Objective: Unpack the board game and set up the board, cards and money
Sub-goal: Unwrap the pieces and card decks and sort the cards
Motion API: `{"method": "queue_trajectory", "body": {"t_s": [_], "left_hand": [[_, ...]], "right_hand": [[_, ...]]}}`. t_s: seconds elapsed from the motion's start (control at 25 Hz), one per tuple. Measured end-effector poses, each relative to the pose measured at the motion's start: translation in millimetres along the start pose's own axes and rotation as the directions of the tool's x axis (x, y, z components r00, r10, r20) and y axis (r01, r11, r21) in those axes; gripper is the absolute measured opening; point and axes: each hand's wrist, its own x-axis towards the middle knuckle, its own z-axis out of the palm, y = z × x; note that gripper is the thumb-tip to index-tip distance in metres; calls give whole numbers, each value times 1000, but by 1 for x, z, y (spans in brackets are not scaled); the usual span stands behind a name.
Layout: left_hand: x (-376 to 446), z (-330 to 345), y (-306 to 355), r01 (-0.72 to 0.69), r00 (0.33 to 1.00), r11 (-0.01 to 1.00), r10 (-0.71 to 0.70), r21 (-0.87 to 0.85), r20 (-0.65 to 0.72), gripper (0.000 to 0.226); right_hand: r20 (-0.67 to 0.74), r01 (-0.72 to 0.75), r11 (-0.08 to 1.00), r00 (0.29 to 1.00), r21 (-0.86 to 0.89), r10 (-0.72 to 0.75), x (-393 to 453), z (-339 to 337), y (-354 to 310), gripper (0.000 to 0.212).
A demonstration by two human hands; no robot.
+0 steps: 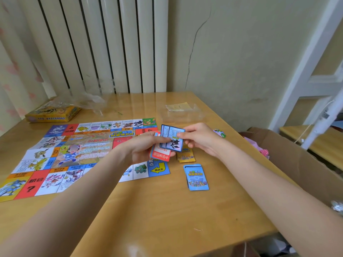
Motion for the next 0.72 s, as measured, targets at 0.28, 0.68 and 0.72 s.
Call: {"method": "queue_trajectory", "body": {"t_s": [0.28,0.68,0.72], "left_hand": [[-6,1,3,-29,996,999,31,25,-84,12],[-5,5,2,4,997,978,-20,-211,-73,18],[-5,7,3,-17,993,970,-12,-243,-114,13]], "right_hand": [[36,-43,995,999,93,40,-2,-6,-6,28],[-131,317,945,937,-79,-325,-23,-13,-7,16],[-64,331,934,938,-137,-342,-26,-11,-7,19]]}}
